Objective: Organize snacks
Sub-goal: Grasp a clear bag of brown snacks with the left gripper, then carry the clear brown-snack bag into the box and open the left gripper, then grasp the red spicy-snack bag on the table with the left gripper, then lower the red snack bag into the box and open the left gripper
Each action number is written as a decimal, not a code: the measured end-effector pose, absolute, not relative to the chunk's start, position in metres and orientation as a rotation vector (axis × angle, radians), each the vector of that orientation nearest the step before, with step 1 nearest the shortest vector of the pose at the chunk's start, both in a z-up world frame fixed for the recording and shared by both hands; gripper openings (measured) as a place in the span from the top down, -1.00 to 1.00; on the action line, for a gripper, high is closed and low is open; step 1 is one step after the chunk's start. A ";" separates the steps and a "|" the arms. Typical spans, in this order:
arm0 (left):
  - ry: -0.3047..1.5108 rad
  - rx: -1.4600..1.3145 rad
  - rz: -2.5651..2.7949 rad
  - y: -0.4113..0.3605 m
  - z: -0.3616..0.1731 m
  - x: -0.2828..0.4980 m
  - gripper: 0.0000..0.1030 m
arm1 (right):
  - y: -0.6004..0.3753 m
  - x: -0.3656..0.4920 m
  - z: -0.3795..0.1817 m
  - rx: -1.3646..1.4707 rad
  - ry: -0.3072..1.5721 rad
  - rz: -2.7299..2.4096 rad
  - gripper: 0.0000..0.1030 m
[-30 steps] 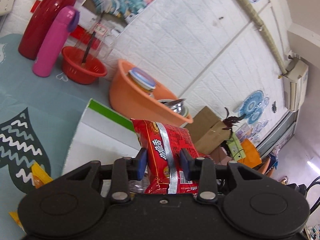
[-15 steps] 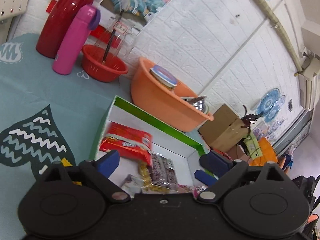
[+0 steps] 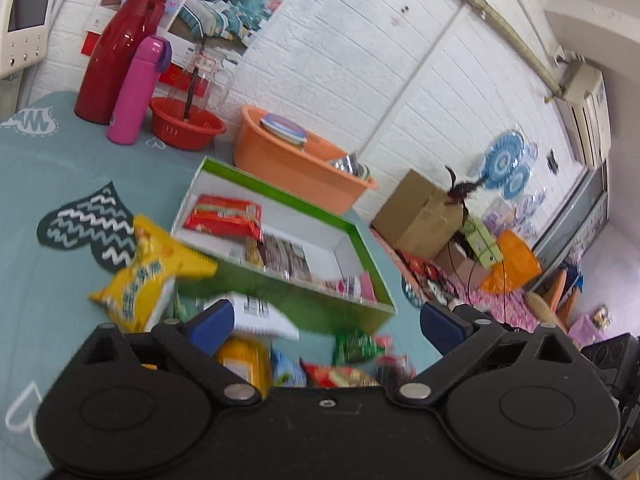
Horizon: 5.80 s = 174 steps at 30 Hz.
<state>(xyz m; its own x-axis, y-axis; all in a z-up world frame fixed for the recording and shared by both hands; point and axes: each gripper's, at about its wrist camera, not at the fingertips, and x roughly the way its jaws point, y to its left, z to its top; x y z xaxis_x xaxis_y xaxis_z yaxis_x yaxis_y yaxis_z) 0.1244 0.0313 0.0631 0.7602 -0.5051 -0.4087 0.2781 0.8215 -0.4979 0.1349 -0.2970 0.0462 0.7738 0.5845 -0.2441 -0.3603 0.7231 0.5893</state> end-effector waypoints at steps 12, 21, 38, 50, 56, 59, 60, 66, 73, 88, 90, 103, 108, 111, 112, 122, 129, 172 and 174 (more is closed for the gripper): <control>0.719 -0.577 -0.503 0.016 -0.019 0.090 -1.00 | -0.275 0.104 -0.022 0.292 0.608 0.632 -1.00; 0.721 -0.581 -0.486 0.012 -0.029 0.098 -1.00 | -0.248 0.120 -0.028 0.159 0.643 0.727 -1.00; 0.767 -0.501 -0.524 -0.002 -0.037 0.125 -0.33 | -0.246 0.127 -0.032 0.221 0.648 0.740 -0.51; 0.615 -0.399 -0.579 -0.022 0.029 0.115 -0.30 | -0.261 0.115 0.020 0.205 0.467 0.729 -0.36; 0.527 -0.339 -0.605 -0.038 0.069 0.150 -0.30 | -0.270 0.146 0.051 0.229 0.350 0.691 -0.36; 0.518 -0.341 -0.620 -0.044 0.077 0.176 -0.32 | -0.272 0.170 0.059 0.253 0.334 0.669 -0.36; 0.511 -0.334 -0.625 -0.045 0.077 0.185 -0.32 | -0.274 0.177 0.061 0.258 0.331 0.660 -0.36; 0.551 -0.345 -0.622 -0.046 0.067 0.240 -0.32 | -0.273 0.224 0.051 0.293 0.356 0.622 -0.36; 0.617 -0.366 -0.614 -0.043 0.043 0.285 -0.33 | -0.271 0.263 0.029 0.326 0.429 0.600 -0.36; 0.576 -0.433 -0.513 -0.010 0.057 0.254 -1.00 | -0.279 0.230 0.051 0.253 0.344 0.561 -1.00; 0.551 -0.420 -0.505 -0.010 0.069 0.231 -1.00 | -0.285 0.210 0.060 0.250 0.322 0.574 -1.00; 0.639 -0.316 -0.619 -0.044 0.038 0.167 -1.00 | -0.314 0.110 0.027 0.294 0.393 0.493 -1.00; 0.706 -0.297 -0.627 -0.066 0.017 0.203 -1.00 | -0.327 0.102 0.006 0.359 0.465 0.439 -1.00; 0.768 -0.266 -0.618 -0.078 0.002 0.222 -1.00 | -0.329 0.098 0.003 0.367 0.472 0.427 -1.00; 0.775 -0.244 -0.615 -0.081 -0.001 0.224 -1.00 | -0.329 0.095 0.002 0.364 0.471 0.427 -1.00; 0.901 -0.144 -0.674 -0.091 -0.018 0.183 -1.00 | -0.334 0.084 -0.009 0.381 0.501 0.442 -1.00; 0.930 -0.388 -0.690 -0.064 -0.020 0.166 -1.00 | -0.339 0.082 -0.015 0.405 0.530 0.453 -1.00; 0.603 -0.429 -0.613 -0.059 0.078 0.232 0.04 | -0.300 0.197 0.056 0.351 0.329 0.554 -0.66; 0.607 -0.441 -0.607 -0.055 0.076 0.248 0.05 | -0.298 0.213 0.054 0.341 0.328 0.553 -0.66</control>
